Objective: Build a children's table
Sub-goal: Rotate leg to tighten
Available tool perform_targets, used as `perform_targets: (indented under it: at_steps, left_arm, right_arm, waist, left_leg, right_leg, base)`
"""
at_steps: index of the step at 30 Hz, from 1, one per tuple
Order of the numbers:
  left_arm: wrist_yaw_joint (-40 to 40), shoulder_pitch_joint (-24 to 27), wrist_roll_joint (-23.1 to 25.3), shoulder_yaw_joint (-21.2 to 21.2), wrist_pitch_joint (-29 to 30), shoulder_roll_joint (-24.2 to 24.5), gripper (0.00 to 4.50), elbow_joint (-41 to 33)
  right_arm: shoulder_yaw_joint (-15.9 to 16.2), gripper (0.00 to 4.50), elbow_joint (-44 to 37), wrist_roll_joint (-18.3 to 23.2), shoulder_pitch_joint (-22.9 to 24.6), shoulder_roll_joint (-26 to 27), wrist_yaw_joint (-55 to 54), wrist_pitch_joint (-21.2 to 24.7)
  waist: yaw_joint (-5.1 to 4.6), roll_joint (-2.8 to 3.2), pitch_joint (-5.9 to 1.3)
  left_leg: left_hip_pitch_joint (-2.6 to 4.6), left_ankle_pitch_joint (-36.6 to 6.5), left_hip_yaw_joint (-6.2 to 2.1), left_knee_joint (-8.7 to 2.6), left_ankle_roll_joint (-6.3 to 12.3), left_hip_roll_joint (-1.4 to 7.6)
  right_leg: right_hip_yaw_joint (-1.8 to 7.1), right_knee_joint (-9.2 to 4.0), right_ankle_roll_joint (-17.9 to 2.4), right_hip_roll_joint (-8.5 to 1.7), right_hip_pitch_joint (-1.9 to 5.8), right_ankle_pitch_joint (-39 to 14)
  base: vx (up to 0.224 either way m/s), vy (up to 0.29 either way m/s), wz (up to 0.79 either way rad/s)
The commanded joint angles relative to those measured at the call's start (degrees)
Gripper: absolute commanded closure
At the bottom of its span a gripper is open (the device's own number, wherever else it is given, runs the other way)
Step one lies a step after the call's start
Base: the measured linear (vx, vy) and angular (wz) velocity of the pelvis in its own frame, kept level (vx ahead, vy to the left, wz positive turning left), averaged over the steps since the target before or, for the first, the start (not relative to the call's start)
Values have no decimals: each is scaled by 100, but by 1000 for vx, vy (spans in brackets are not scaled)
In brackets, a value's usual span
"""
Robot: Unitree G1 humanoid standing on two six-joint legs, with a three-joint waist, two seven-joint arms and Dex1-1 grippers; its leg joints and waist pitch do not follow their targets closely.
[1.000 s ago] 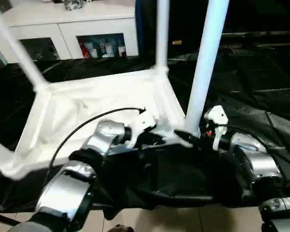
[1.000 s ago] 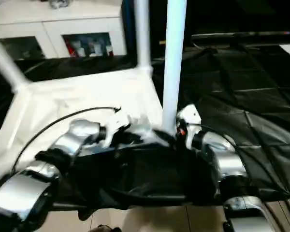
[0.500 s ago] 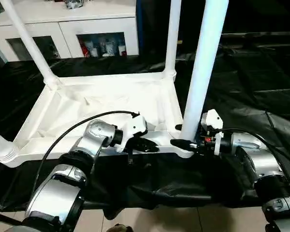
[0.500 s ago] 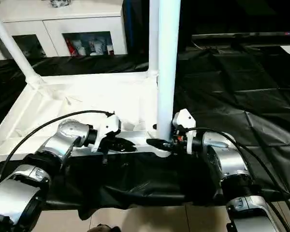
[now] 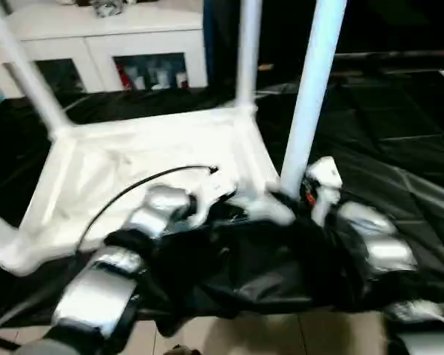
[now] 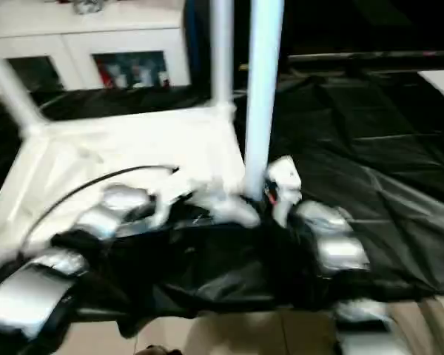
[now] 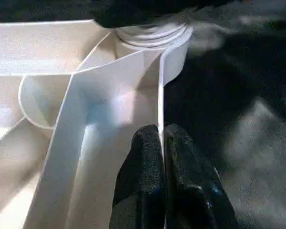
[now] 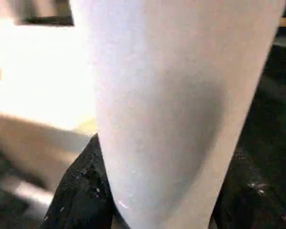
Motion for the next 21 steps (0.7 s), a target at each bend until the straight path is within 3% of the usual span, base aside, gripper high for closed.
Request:
perform_targets:
  at_steps: [1, 2, 5, 6, 9, 10, 11, 12, 14, 16, 19, 21]
  left_arm:
    - [549, -239, -65, 99, 18, -325, 450, 67]
    - [549, -239, -65, 99, 18, -325, 450, 67]
    - [675, -356, -35, 47, -72, -501, 450, 193]
    - [662, -375, -33, 38, -99, -515, 450, 219]
    - [586, -382, -30, 37, -153, -483, 450, 236]
    - [496, -362, -10, 20, -218, -439, 450, 239]
    - [496, -362, -10, 20, -218, -439, 450, 239]
    - [496, -362, -10, 20, -218, -439, 450, 239]
    - [43, -243, -73, 26, -357, -284, 450, 188]
    - [-63, -215, -82, 18, -385, -244, 450, 174]
    - [-628, -64, -147, -7, -516, -29, 450, 65]
    - [-902, -4, -165, -40, -555, 64, 450, 9]
  right_arm:
    - [-11, 244, 636, 0, -4, 414, -875, 447]
    - [-11, 244, 636, 0, -4, 414, -875, 447]
    - [229, 244, 674, -205, -153, 706, -738, 230]
    - [280, 188, 624, -217, -156, 753, -572, 141]
    - [384, 166, 494, -169, -149, 755, -141, 16]
    - [407, 166, 462, -126, -147, 712, 13, 12]
    - [407, 140, 462, -126, -147, 712, 13, 12]
    - [407, 140, 462, -126, -147, 712, 13, 12]
    - [557, 117, 312, -100, -132, 361, 717, -88]
    - [574, 117, 267, -85, -122, 268, 928, -88]
    - [554, 117, -74, 169, -16, -207, 1996, 22]
    - [551, 117, -221, 267, 36, -396, 2380, 85]
  waist:
    - [-48, -1, -297]
    - [-72, -19, -296]
    - [-92, 8, -305]
    - [-88, 10, -310]
    - [-88, 4, -310]
    - [-86, -55, -311]
    - [-69, -16, -315]
    - [-69, -16, -315]
    - [-52, -79, -322]
    - [-20, -48, -326]
    - [30, -108, -346]
    - [59, -110, -372]
  left_leg:
    - [220, -2688, -278, -511, -214, 303]
    - [224, -2767, -283, -514, -211, 298]
    - [195, -2766, -280, -518, -149, 294]
    - [195, -2751, -277, -513, -129, 295]
    - [180, -2663, -262, -503, 19, 301]
    - [172, -2624, -255, -500, 56, 303]
    - [166, -2526, -258, -494, 101, 306]
    - [166, -2526, -258, -494, 101, 306]
    - [152, -2362, -240, -479, 194, 311]
    - [146, -2244, -233, -464, 250, 321]
    - [108, -1770, -204, -412, 543, 318]
    - [90, -1446, -200, -383, 687, 324]
  right_leg:
    - [170, -528, -1097, -289, 107, -2119]
    - [164, -543, -1074, -285, 108, -2152]
    - [158, -536, -1085, -269, 128, -1883]
    - [160, -534, -1095, -275, 132, -1819]
    - [152, -519, -1169, -278, 155, -1683]
    - [152, -527, -1171, -280, 162, -1698]
    - [155, -515, -1182, -293, 166, -1716]
    - [155, -515, -1182, -293, 166, -1716]
    - [148, -510, -1215, -287, 188, -1637]
    - [150, -495, -1231, -294, 191, -1570]
    - [145, -451, -1342, -300, 238, -1137]
    - [138, -407, -1425, -308, 243, -827]
  base:
    - [0, 0, 0]
    - [0, 0, 0]
    - [0, 0, 0]
    - [0, 0, 0]
    - [0, 0, 0]
    - [0, 0, 0]
    - [0, 0, 0]
    - [0, 0, 0]
    - [0, 0, 0]
    - [0, 0, 0]
    - [0, 0, 0]
    - [0, 0, 0]
